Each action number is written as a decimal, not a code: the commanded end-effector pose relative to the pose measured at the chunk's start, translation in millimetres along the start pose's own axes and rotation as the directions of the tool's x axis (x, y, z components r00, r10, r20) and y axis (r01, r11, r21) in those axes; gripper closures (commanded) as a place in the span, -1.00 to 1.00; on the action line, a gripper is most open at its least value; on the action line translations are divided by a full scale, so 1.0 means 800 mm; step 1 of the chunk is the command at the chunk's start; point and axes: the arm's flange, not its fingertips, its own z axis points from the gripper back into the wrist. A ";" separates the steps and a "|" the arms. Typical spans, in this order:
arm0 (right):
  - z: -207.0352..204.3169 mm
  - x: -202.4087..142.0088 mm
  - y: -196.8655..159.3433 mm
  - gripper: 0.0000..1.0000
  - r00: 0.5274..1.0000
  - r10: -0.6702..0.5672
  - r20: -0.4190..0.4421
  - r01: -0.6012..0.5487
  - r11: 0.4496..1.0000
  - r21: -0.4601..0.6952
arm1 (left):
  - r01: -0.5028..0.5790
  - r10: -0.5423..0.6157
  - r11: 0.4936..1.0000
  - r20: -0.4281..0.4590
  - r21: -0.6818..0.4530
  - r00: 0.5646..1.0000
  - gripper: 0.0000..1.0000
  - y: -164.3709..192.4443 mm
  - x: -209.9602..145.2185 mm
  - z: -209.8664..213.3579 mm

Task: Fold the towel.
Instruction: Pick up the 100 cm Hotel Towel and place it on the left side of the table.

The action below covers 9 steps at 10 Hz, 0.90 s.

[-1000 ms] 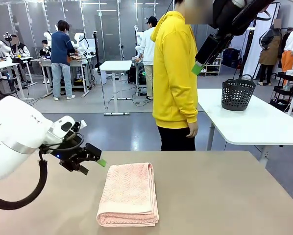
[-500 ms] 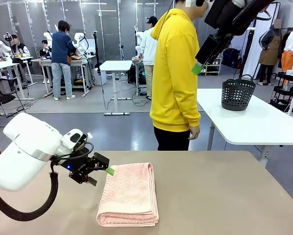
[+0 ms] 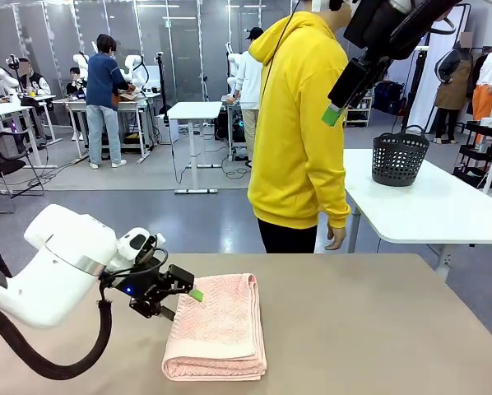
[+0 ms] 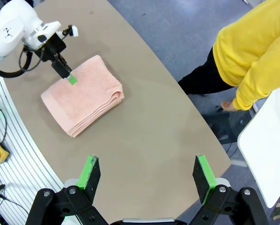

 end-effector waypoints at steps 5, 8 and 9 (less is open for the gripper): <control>0.001 0.001 -0.001 -1.00 1.000 -0.004 -0.008 0.004 1.000 -0.003 | -0.005 0.005 1.000 -0.005 -0.027 1.000 1.00 0.007 -0.003 -0.033; 0.001 0.001 -0.001 -1.00 1.000 -0.004 -0.008 0.004 1.000 -0.003 | 0.012 -0.012 1.000 0.010 -0.015 1.000 0.73 0.005 -0.007 -0.037; 0.001 0.001 -0.001 -1.00 1.000 -0.004 -0.008 0.004 1.000 -0.003 | 0.007 -0.007 1.000 0.012 -0.017 1.000 0.92 0.004 -0.008 -0.037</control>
